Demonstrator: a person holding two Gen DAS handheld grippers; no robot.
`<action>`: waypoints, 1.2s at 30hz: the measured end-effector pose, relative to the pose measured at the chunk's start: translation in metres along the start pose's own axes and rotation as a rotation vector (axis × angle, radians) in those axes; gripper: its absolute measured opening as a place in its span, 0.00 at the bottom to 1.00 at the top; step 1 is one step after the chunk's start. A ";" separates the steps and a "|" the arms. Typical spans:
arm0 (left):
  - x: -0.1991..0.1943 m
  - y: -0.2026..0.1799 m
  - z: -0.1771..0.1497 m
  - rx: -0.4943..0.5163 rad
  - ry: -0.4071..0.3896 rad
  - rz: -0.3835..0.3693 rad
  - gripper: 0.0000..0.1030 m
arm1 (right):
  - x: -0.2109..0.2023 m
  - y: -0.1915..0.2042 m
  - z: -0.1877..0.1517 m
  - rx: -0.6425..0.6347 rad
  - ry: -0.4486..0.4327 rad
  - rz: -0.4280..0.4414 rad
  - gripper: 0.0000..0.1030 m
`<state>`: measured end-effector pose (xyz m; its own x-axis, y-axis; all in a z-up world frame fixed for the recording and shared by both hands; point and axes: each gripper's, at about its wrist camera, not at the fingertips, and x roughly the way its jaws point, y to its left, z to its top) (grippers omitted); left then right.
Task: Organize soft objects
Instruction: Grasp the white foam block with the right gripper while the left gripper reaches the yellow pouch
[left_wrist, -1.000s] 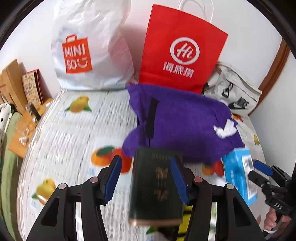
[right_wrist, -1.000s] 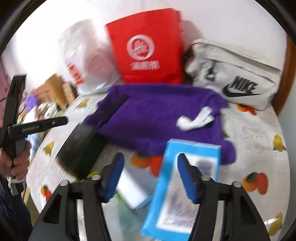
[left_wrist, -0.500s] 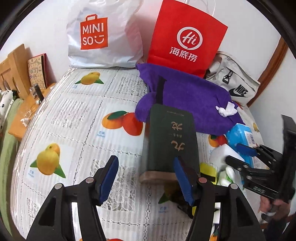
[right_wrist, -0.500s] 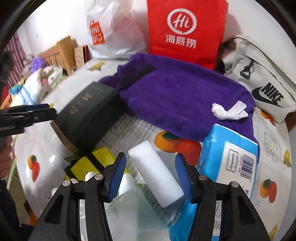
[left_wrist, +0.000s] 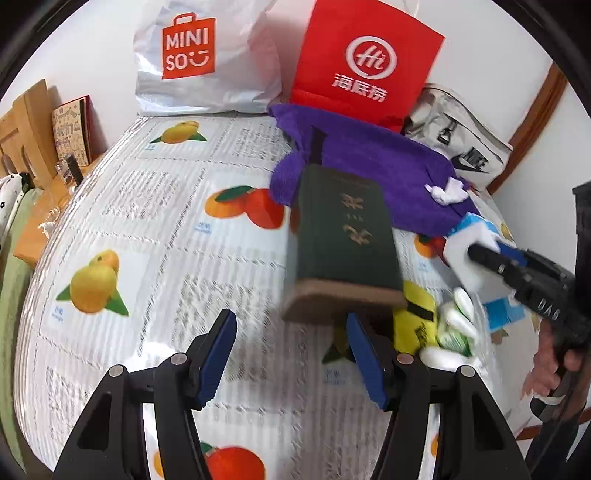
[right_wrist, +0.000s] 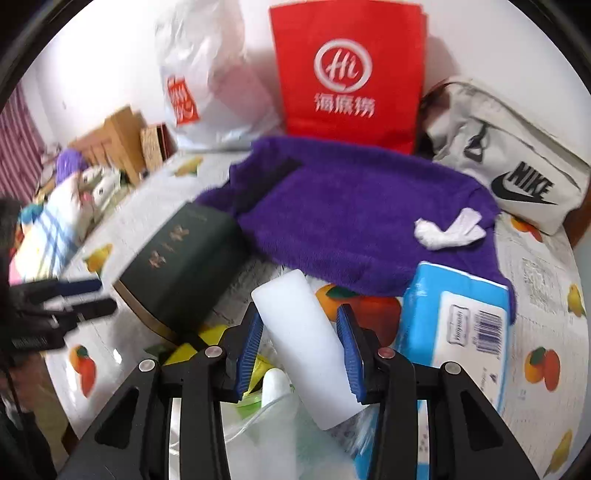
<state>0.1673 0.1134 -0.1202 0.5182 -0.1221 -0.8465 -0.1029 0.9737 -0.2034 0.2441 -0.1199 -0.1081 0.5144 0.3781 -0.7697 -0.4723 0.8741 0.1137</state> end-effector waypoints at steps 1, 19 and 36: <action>-0.002 -0.003 -0.003 0.005 0.001 -0.006 0.58 | -0.007 0.000 -0.001 0.013 -0.017 -0.001 0.40; 0.010 -0.043 -0.045 0.103 0.020 0.028 0.65 | -0.111 -0.024 -0.083 0.138 -0.124 -0.047 0.41; 0.031 -0.089 -0.039 0.256 0.043 -0.023 0.73 | -0.110 -0.053 -0.130 0.264 -0.083 -0.054 0.42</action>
<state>0.1594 0.0151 -0.1476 0.4806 -0.1477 -0.8644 0.1301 0.9868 -0.0963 0.1193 -0.2475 -0.1115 0.5954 0.3433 -0.7264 -0.2456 0.9386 0.2423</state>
